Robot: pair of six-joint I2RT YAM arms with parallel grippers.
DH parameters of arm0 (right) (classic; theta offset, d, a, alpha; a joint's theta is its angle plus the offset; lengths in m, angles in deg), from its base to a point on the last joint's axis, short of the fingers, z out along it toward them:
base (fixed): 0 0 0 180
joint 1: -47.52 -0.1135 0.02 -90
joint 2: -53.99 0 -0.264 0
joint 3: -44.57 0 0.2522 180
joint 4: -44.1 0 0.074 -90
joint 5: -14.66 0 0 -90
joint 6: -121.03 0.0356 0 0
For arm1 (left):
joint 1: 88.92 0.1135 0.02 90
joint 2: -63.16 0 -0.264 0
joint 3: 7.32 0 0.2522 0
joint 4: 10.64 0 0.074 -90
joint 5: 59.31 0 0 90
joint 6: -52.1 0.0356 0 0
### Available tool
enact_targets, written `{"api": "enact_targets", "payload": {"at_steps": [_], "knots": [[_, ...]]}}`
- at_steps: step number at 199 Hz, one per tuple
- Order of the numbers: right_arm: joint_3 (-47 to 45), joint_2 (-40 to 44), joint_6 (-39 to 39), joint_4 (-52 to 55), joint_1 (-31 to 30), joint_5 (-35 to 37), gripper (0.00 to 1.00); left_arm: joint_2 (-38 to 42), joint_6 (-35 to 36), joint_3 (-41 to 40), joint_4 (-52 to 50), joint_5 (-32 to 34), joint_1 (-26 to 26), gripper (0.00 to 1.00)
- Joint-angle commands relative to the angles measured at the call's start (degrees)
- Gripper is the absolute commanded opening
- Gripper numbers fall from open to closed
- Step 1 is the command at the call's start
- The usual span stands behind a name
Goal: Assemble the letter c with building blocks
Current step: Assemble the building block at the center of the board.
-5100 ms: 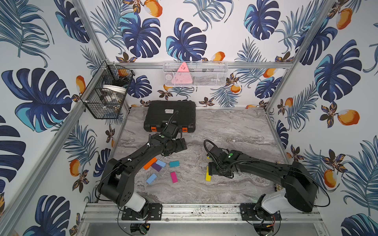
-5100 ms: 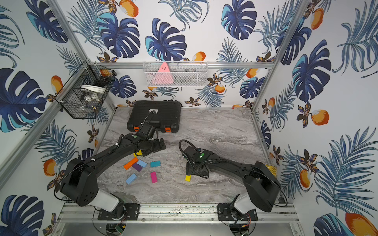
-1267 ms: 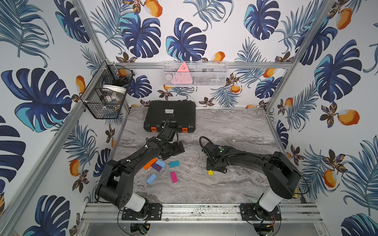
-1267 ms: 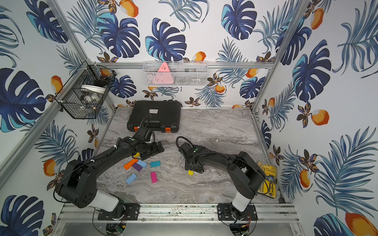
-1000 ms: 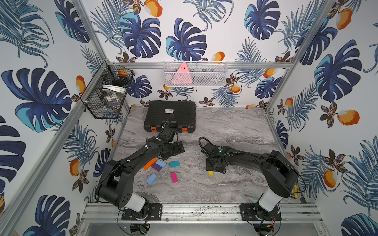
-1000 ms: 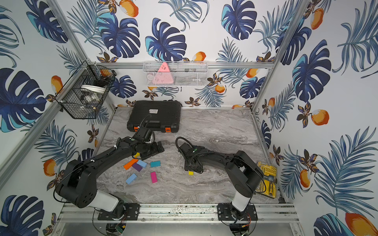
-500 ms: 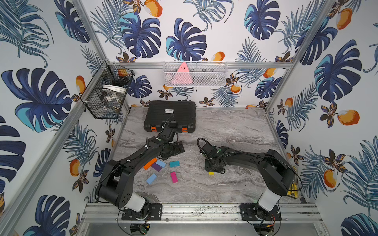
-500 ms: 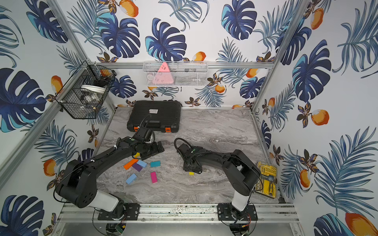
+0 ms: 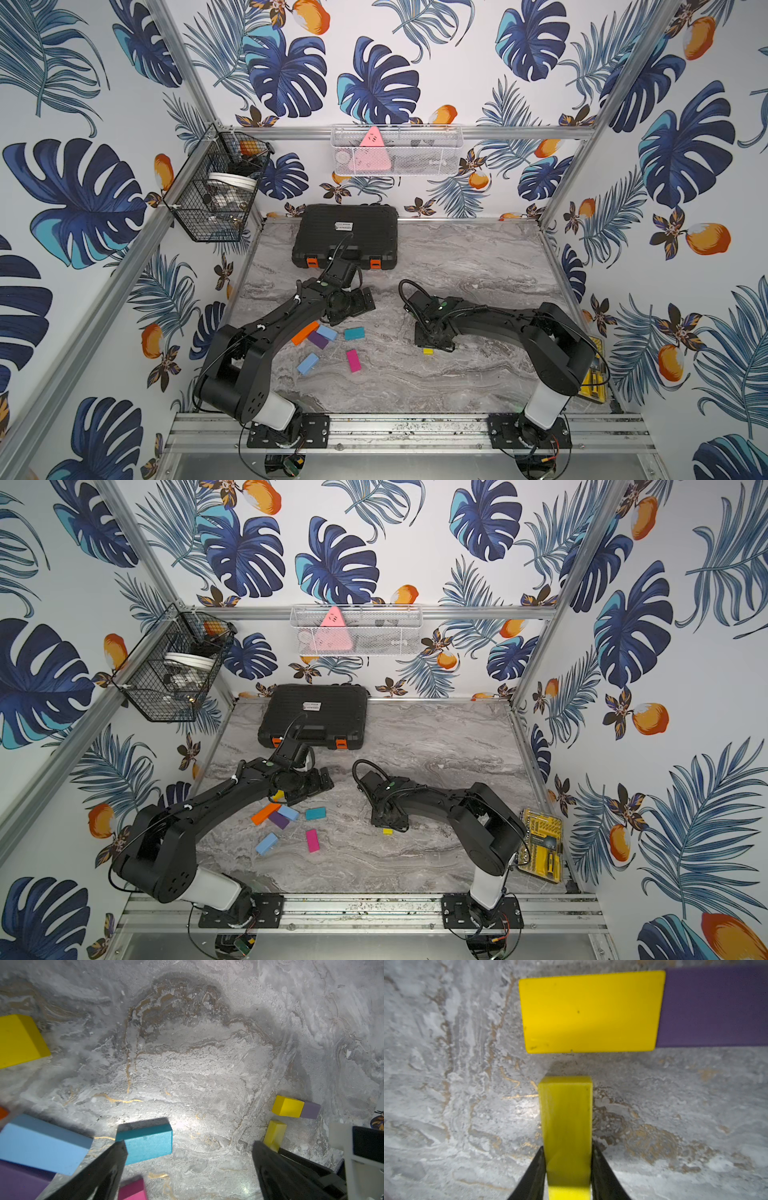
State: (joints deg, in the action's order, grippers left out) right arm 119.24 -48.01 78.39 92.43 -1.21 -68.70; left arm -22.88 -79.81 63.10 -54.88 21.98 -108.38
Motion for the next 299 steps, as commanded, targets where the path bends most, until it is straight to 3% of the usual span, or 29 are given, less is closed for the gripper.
{"api": "enact_targets", "payload": {"at_steps": [1, 139, 154, 177, 193, 239, 299], "knots": [[0.17, -0.66, 0.97, -0.56, 0.12, -0.14, 0.36, 0.08, 0.21, 0.16, 0.06, 0.10, 0.08, 0.99], [0.58, -0.93, -0.50, -0.47, 1.36, 0.12, 0.37, 0.26, -0.01, -0.39, 0.52, -0.07, 0.04, 0.99], [0.68, -0.63, -1.06, -0.55, 1.36, 0.08, 0.42, 0.30, -0.03, -0.47, 0.64, -0.08, 0.04, 0.99], [0.58, 1.70, -2.39, 0.01, 1.36, -0.25, 0.64, 0.26, -0.01, -0.46, 0.51, -0.24, 0.04, 0.99], [-0.48, 5.08, -3.83, 0.78, 1.36, -0.22, 0.73, 0.34, 0.17, -0.28, 0.27, -0.56, 0.05, 0.99], [-9.98, 15.22, -10.38, 1.18, 1.36, 1.15, 0.77, 0.61, 0.28, 0.08, 0.38, -2.19, 0.06, 0.99], [-16.28, 18.39, -11.57, -2.40, 0.52, -1.42, 0.76, 0.08, 0.16, 0.59, 0.62, -3.11, 0.04, 0.99]]}}
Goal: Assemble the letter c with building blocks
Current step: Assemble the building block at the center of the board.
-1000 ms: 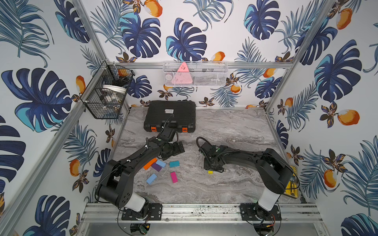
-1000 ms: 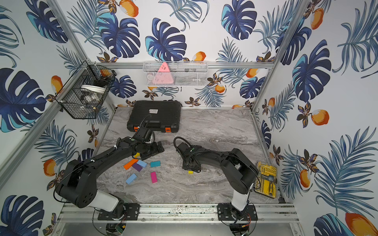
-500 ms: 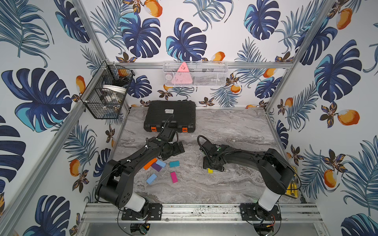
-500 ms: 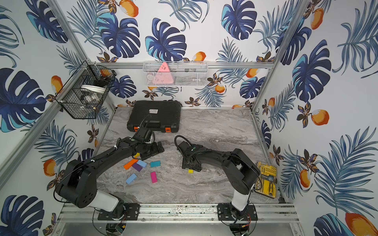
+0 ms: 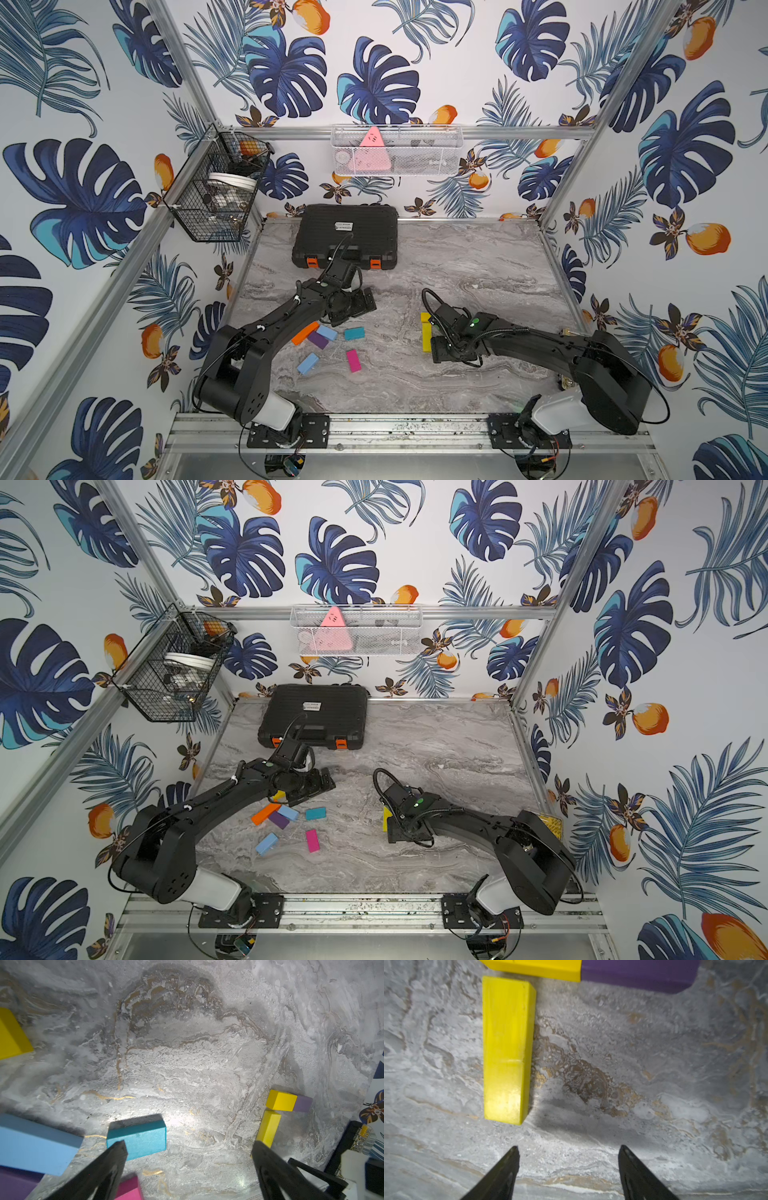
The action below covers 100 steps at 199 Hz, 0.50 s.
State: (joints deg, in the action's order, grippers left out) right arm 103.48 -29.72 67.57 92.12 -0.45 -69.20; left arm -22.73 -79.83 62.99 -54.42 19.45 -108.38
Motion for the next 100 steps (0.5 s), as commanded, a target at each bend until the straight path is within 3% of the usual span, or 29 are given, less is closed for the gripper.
{"api": "enact_targets", "payload": {"at_steps": [1, 100], "knots": [[-0.51, 0.06, -0.76, -2.09, -0.26, -0.89, 0.76, -0.07, 0.18, 0.77, 0.11, -0.60, 0.04, 0.99], [1.26, -4.67, 0.43, -2.95, -0.73, 1.04, 0.76, 0.02, -0.03, 1.19, -0.20, -0.27, 0.06, 0.99]]}}
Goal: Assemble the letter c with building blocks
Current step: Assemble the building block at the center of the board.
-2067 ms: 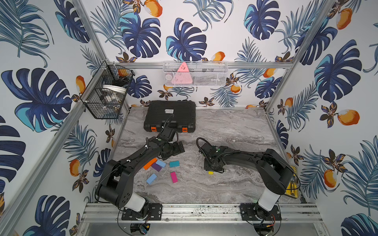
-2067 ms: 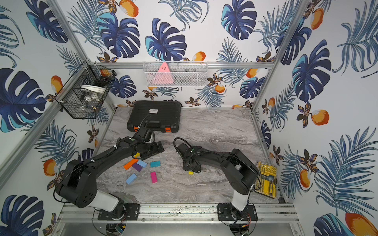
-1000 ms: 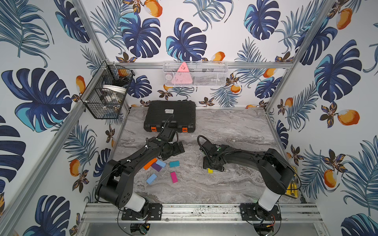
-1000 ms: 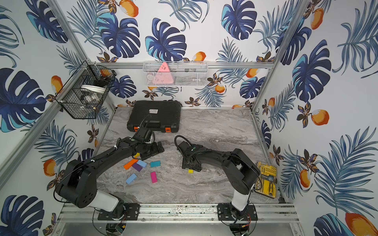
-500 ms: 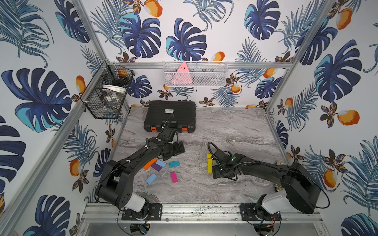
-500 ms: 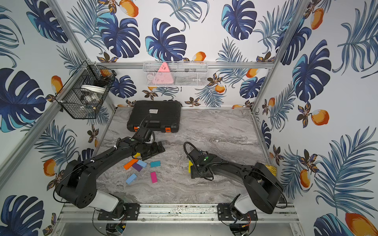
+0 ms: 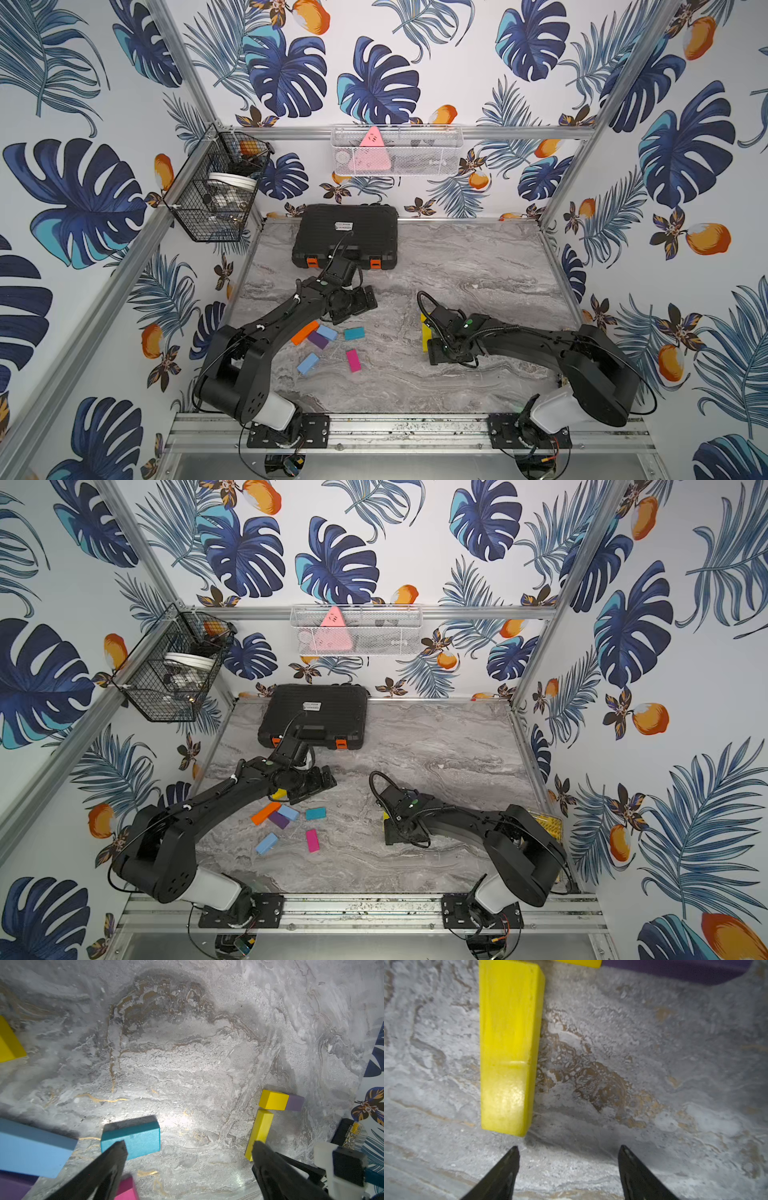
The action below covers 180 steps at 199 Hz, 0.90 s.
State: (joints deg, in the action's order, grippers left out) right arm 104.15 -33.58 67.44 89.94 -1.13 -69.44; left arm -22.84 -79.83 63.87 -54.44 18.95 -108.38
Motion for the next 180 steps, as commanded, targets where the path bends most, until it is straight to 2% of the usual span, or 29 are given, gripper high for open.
{"api": "enact_targets", "payload": {"at_steps": [1, 180], "knots": [[0.58, -0.82, 0.58, -0.78, -0.05, 1.26, 0.76, 0.13, -0.05, 0.32, -0.14, 0.23, 0.05, 0.99], [1.29, -2.53, 1.27, -1.22, 0.55, 2.44, 0.76, 0.21, 0.01, 0.42, -0.46, 0.76, 0.06, 0.99]]}}
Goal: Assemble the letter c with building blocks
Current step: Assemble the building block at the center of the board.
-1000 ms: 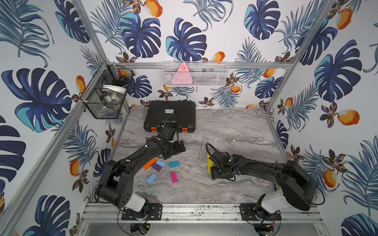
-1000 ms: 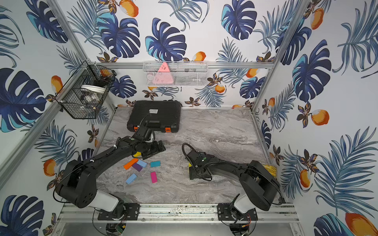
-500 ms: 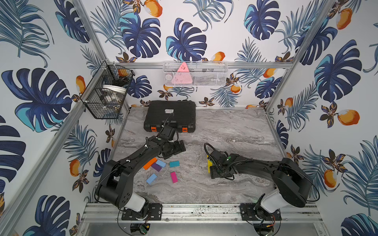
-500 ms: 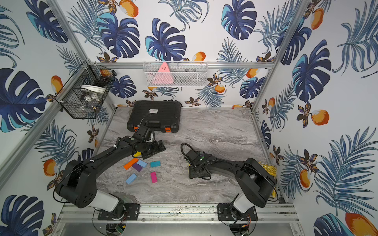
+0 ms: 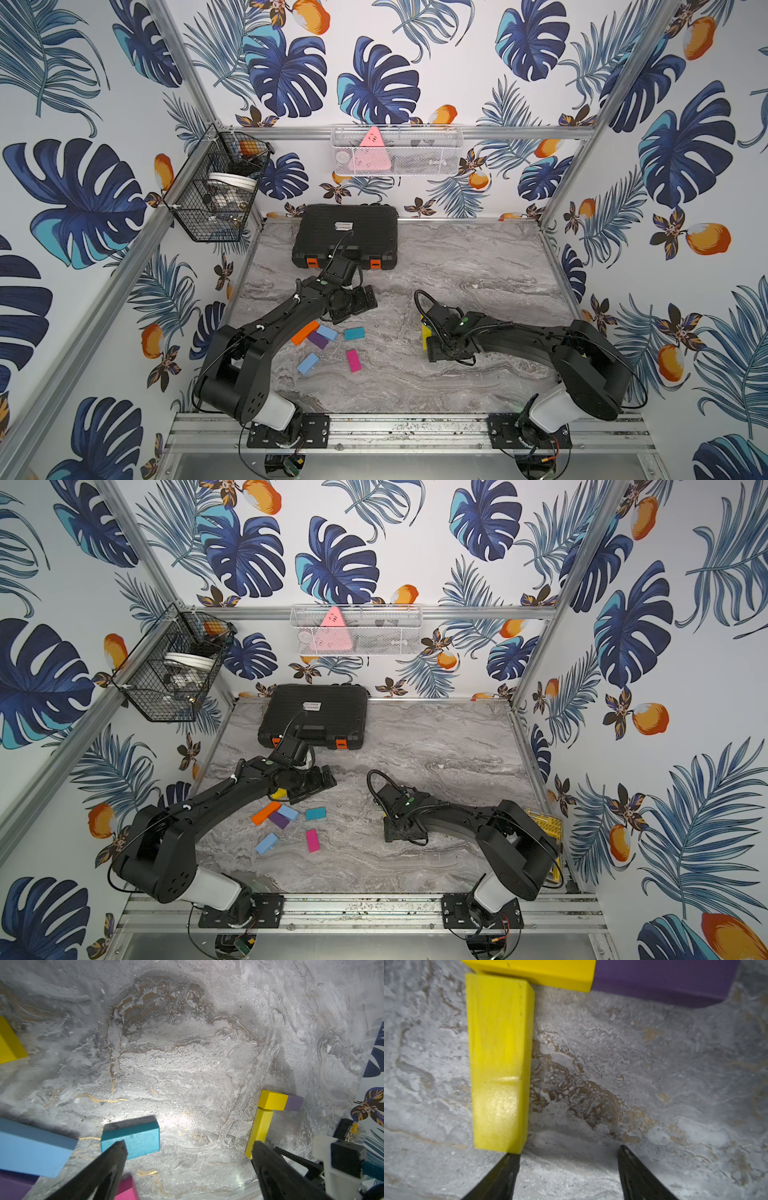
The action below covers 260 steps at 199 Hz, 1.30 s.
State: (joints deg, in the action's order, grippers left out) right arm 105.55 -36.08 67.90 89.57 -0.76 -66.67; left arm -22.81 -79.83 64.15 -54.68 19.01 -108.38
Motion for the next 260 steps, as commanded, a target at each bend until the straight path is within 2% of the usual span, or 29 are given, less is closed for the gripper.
{"api": "enact_targets", "payload": {"at_steps": [1, 140, 197, 230, 260], "knots": [[-0.11, -0.03, 0.78, -0.85, 0.23, -0.37, 0.76, 0.19, 0.01, 0.13, -0.17, 0.70, 0.05, 0.99], [-0.63, -0.30, 0.75, -2.17, 0.41, -1.57, 0.76, 0.28, 0.06, -0.24, -0.11, 0.89, 0.04, 0.99], [0.35, 4.85, 1.72, -0.32, 0.61, -3.46, 0.77, 0.43, 0.21, -0.58, -0.03, 0.59, 0.04, 0.99], [3.74, 7.41, 3.42, -0.47, 6.05, -7.54, 0.78, 0.46, 0.16, -0.50, 0.16, 0.10, 0.04, 0.99], [7.85, 6.37, 4.12, -0.59, 10.32, -11.49, 0.80, 0.72, 0.18, -0.50, -0.13, 0.06, 0.04, 0.99]]}}
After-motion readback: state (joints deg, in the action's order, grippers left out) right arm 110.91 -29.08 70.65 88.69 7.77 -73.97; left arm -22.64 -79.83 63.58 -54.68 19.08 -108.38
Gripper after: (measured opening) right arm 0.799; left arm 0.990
